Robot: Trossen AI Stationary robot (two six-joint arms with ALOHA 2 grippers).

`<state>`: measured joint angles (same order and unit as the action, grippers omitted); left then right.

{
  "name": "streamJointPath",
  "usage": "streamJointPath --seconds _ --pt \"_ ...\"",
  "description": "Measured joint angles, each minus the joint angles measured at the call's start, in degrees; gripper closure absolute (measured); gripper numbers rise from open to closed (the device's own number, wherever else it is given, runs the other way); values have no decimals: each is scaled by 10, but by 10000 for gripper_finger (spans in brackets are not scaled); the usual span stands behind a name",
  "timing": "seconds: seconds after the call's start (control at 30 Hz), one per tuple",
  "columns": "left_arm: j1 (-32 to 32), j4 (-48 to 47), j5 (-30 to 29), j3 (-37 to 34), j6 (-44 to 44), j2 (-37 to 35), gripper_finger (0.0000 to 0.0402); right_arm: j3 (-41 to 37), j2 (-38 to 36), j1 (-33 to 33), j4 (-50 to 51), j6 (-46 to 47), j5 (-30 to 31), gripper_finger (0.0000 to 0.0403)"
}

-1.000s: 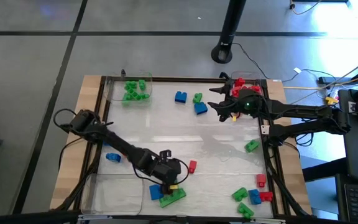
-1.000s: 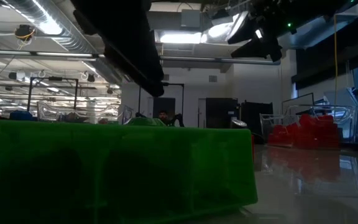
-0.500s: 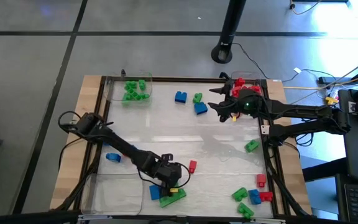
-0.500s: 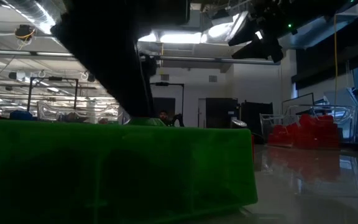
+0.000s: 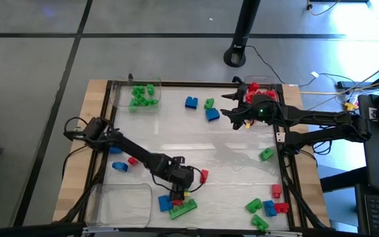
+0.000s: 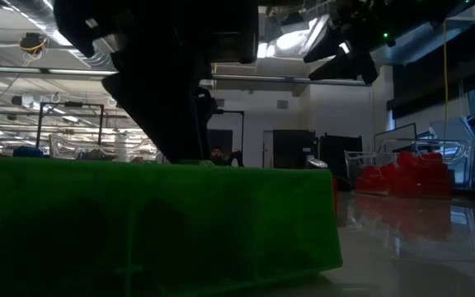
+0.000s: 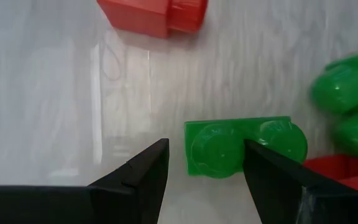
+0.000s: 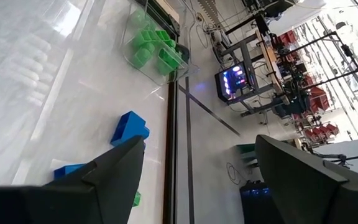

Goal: Sort blocks
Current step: Put the green game piece into the left transparent bin

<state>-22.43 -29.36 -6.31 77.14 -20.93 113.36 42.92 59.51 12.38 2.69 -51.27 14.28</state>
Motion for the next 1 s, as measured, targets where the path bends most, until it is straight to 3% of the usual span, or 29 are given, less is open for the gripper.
streamJointPath --seconds 0.2,0.57,0.77,1.0 --pt "5 3 0 0 18 0 223 0 0 0 1 0 0 94" --pt "5 15 -2 0 62 1 314 0 0 0 1 0 0 94" --pt "5 9 -6 1 58 -4 314 0 0 0 1 0 0 94" --pt "5 -43 -51 18 49 -45 308 0 0 0 1 0 0 94"
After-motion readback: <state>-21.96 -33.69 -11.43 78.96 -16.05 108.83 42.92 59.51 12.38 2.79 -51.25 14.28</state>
